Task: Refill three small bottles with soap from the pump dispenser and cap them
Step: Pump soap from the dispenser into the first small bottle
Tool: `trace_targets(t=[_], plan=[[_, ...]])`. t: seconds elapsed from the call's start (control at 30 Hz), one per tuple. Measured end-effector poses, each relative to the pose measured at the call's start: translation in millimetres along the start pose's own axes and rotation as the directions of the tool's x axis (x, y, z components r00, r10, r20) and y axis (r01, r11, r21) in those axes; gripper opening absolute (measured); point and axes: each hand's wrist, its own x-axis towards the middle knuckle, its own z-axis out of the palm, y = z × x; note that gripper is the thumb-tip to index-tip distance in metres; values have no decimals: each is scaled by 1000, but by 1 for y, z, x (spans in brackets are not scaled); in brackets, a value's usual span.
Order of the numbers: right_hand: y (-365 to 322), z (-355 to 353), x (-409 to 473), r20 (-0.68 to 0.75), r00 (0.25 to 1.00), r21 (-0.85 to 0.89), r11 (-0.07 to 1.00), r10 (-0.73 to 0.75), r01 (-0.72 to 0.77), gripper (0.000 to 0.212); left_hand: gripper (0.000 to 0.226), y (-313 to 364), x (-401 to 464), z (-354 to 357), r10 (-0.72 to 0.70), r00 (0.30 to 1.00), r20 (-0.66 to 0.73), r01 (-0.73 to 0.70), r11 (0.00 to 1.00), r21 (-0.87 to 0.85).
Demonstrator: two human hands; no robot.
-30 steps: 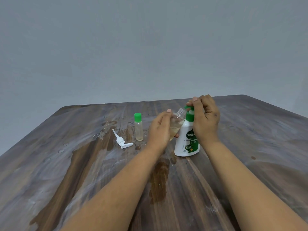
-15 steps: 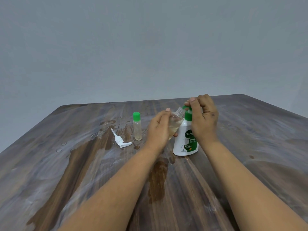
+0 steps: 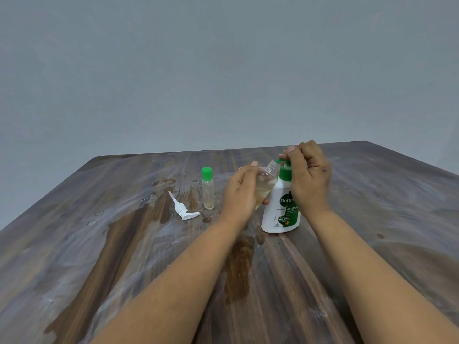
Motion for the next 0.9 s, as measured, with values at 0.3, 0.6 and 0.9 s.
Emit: trace_targets(t=[0.3, 0.6, 0.9], plan=[[-2, 1, -3, -49, 999, 30, 999, -19, 20, 29, 31, 1, 0, 1, -25, 1000, -3, 25, 1000, -12], [-2, 1, -1, -25, 999, -4, 999, -33, 32, 27, 33, 2, 0, 1, -15, 1000, -6, 15, 1000, 2], [-2, 0, 0, -29, 999, 11, 1000, -21, 22, 29, 33, 0, 1, 1, -16, 1000, -1, 16, 1000, -8]])
